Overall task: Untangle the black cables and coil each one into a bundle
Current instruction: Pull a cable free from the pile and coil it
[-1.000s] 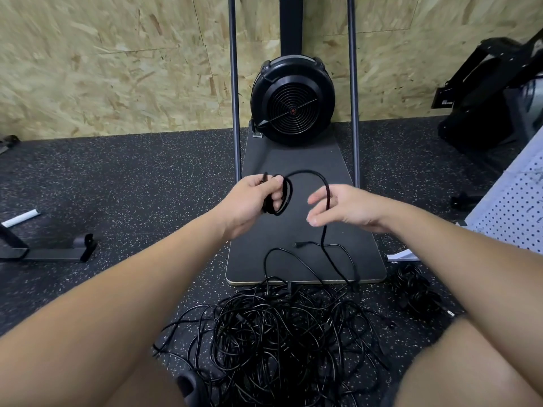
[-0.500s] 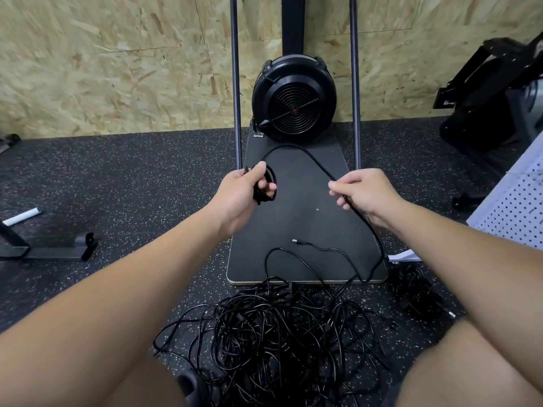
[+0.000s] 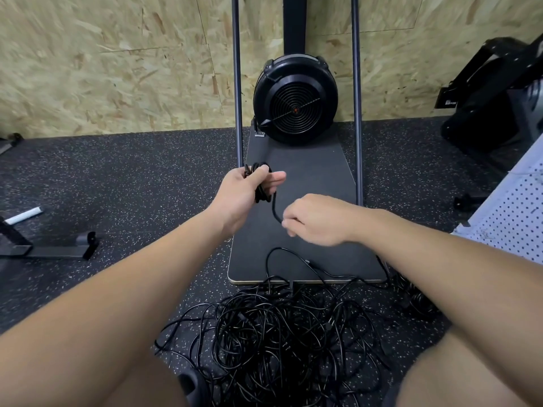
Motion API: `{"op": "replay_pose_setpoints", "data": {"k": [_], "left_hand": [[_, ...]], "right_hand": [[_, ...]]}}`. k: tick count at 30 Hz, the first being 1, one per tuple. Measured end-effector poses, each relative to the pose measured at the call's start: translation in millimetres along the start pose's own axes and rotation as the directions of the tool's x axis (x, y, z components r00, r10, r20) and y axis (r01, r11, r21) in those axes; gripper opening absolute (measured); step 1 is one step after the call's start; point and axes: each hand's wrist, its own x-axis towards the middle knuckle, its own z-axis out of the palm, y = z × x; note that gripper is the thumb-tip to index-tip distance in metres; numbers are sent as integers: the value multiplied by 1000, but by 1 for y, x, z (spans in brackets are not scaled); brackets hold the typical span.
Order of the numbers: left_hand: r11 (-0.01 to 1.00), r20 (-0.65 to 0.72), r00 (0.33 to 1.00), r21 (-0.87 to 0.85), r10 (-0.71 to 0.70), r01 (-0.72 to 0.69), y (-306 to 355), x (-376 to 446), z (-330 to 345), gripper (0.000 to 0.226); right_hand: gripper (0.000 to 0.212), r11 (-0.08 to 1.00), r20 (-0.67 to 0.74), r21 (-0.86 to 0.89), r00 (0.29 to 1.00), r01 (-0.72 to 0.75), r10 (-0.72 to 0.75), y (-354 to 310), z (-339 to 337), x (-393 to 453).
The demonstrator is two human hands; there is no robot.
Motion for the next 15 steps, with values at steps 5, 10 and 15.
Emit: {"op": "replay_pose_setpoints", "data": {"k": [5,10,15], "left_hand": [[973,33,998,220,58,-64,-2,-2,-1,29],[898,183,983,432,7,-87,3,-12,4,35],[927,332,941,370,-68,-64,-1,-16,18,57]], "right_hand": [[34,971,-179,102,964,218,-198,-5,-14,-10],[24,851,-442,515,883,104,159,6,-27,-20],[40,736,-349,676,864,-35,362,33,-21,-21]]}}
